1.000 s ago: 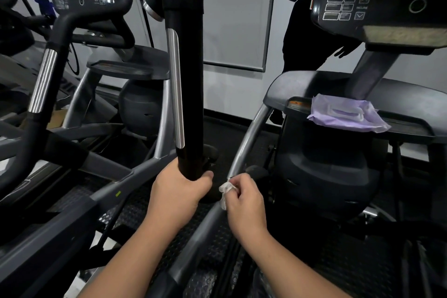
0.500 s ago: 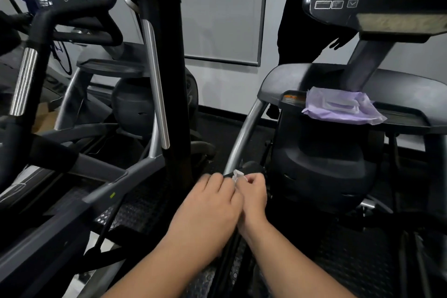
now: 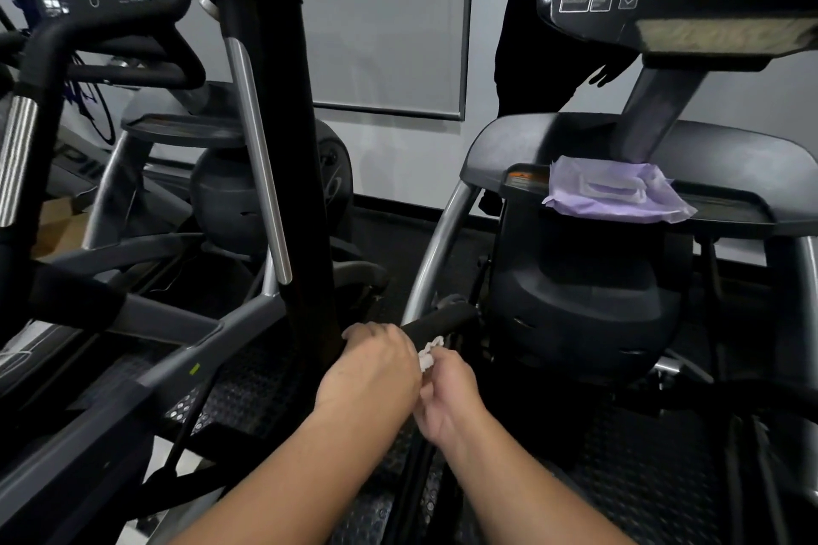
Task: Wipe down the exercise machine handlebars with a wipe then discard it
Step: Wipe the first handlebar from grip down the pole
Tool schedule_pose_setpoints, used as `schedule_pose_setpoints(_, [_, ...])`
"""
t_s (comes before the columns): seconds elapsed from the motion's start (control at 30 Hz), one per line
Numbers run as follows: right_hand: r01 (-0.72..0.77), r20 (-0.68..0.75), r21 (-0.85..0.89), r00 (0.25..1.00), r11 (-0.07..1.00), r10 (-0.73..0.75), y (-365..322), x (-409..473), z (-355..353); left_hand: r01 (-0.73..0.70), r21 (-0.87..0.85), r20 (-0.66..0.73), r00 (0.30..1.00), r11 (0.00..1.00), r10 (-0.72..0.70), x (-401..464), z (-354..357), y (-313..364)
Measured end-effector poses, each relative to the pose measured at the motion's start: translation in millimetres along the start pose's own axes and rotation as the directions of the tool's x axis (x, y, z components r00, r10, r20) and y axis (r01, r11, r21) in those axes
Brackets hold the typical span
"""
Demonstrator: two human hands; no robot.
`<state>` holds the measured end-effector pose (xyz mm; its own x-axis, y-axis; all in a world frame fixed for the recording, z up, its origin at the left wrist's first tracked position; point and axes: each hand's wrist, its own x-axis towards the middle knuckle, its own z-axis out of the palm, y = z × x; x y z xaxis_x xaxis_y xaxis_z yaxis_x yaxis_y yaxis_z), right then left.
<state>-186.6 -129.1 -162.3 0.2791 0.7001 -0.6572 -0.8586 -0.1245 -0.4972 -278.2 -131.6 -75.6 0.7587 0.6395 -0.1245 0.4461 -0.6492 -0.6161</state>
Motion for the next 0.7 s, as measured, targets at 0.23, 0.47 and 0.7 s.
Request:
schedule_pose_setpoints(0.23, [-0.028,0.016,0.033,0.999,0.999,0.027,8.8,0.6,-1.6,-0.026,0.012,-0.014,1.0,1.0,0.026,-2.6,0.7,-2.0])
schedule_pose_setpoints(0.47, [0.37,-0.111,-0.345,0.896,0.863,-0.429,4.2,-3.6,5.2,0.003,-0.047,-0.049,0.999,0.999,-0.005,2.6,9.9,0.9])
schedule_pose_setpoints(0.7, [0.505,0.202,-0.786,0.755,0.357,-0.624,-22.0,0.2,5.6,0.013,-0.077,-0.083,0.996,0.997,-0.02,4.1,13.2,2.3])
